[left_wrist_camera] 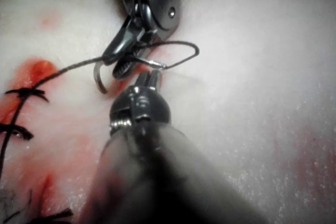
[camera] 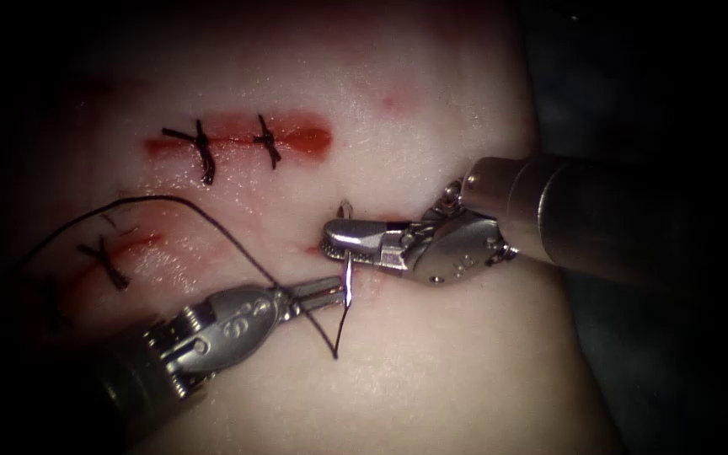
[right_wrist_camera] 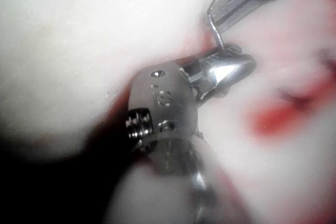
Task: Wound Closure
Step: Throw the needle through the skin above the incision using right driver
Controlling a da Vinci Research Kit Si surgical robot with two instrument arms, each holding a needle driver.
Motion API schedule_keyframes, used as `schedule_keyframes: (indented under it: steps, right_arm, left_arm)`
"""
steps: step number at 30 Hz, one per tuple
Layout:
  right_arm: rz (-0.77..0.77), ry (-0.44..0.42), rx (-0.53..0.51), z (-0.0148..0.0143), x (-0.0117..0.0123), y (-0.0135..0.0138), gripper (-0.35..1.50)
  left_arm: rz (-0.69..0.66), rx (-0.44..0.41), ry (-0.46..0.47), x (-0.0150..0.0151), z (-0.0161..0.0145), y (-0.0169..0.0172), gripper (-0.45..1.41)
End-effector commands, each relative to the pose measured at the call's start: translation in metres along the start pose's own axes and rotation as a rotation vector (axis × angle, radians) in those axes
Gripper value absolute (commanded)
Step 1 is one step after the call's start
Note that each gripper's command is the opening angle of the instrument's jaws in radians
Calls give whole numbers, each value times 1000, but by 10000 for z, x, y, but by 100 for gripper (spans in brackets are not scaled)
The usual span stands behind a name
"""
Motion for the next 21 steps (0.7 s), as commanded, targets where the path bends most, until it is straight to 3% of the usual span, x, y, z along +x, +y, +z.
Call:
schedule_keyframes:
  steps: [1,21]
  right_arm:
    - [-2,1,0,7,-7,-8,-35]
    - [42,1,33,8,-12,-22,-35]
  left_arm:
    - [2,-2,2,-1,6,-2,-25]
    - [9,-9,4,-8,0,-4,-25]
